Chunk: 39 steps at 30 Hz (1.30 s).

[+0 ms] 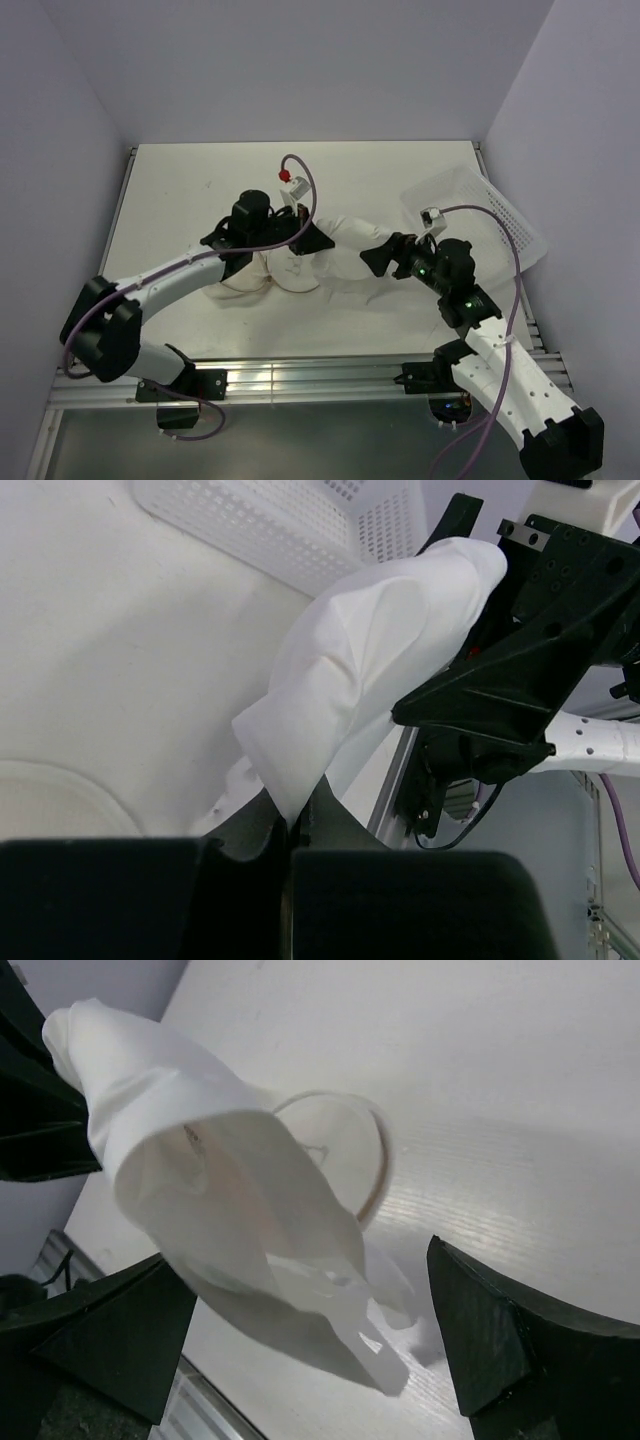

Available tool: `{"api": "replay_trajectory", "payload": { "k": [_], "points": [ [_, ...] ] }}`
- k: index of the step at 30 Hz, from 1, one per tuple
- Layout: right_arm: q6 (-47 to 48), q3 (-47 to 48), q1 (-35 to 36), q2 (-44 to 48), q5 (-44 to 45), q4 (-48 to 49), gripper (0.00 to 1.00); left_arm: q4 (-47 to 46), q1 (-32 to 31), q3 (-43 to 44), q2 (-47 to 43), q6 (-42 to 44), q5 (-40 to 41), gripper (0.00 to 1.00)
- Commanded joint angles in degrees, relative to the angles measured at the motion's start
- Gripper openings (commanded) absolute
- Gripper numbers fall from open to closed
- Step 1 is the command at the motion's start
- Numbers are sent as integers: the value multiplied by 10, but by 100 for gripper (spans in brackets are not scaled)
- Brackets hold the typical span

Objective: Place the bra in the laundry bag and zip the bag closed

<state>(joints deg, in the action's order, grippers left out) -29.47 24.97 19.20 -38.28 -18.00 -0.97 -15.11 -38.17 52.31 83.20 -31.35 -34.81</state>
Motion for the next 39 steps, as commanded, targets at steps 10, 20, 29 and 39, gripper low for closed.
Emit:
{"api": "replay_trajectory", "payload": {
  "k": [10,20,29,39],
  "points": [
    [113,191,31,-1,-202,-40,100,308,-8,12,-210,87,120,0],
    [318,418,222,-151,-34,-249,100,347,-8,73,-233,120,75,0],
    [333,444,233,-246,-60,-295,100,365,-8,72,-255,142,62,0],
    [333,432,242,-294,-124,-299,100,386,-8,95,-265,154,55,0]
  ]
}}
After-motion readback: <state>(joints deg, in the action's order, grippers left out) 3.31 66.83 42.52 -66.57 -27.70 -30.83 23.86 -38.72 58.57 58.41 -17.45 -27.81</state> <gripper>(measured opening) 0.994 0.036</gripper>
